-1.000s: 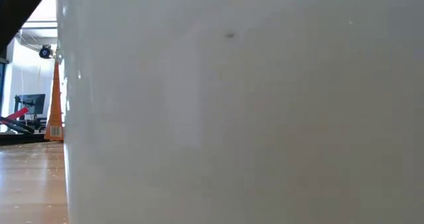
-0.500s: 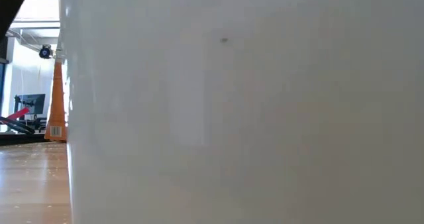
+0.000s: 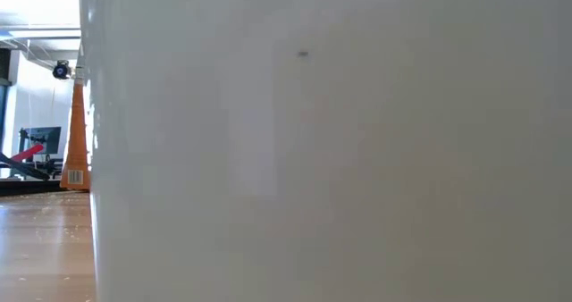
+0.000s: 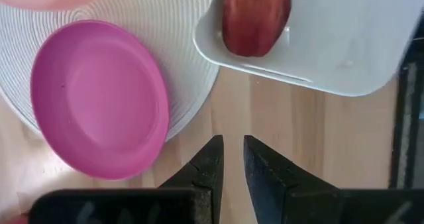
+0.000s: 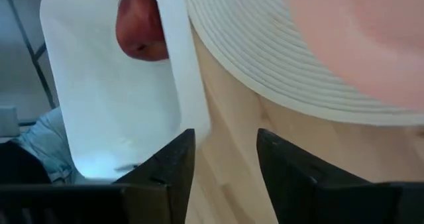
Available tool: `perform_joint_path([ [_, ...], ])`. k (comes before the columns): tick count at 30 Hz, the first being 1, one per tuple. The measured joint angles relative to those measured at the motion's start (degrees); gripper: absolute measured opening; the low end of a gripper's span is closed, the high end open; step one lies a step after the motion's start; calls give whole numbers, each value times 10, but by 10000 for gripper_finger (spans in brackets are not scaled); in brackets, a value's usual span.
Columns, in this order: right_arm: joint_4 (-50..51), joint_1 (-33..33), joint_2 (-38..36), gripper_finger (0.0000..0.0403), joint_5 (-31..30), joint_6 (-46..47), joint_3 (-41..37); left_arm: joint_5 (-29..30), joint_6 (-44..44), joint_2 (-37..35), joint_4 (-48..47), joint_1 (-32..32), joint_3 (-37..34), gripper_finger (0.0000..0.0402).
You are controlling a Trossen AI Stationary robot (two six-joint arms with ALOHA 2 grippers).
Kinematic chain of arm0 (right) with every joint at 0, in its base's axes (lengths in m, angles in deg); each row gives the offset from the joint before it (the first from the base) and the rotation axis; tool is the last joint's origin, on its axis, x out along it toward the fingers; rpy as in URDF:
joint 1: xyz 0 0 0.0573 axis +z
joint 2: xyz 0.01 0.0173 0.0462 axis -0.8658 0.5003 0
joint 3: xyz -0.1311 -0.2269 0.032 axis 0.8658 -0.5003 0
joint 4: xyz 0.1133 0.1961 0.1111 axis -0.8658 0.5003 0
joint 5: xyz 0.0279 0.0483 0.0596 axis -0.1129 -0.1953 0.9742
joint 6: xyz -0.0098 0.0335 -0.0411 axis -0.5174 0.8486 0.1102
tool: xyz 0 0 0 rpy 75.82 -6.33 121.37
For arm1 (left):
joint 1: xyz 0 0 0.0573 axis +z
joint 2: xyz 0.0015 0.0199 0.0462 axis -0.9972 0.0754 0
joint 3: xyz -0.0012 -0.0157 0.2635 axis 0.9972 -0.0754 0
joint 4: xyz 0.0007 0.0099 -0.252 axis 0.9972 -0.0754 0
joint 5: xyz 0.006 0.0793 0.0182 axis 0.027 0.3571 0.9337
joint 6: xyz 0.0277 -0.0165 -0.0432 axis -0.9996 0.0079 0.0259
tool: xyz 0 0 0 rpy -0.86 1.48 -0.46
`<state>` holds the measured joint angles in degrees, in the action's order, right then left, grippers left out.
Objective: Arrange a breakfast setting
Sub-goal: Move the white bin to the bottom right of the table
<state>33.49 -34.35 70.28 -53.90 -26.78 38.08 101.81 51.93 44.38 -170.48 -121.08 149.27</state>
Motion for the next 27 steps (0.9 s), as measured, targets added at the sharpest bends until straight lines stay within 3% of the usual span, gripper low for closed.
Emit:
perform_joint_path([
  [15,175,26,220,137,27,-46,219,16,40,-8,-1,-36,-46,42],
  [27,176,26,273,144,21,-79,254,31,53,-15,-1,-45,-47,42],
])
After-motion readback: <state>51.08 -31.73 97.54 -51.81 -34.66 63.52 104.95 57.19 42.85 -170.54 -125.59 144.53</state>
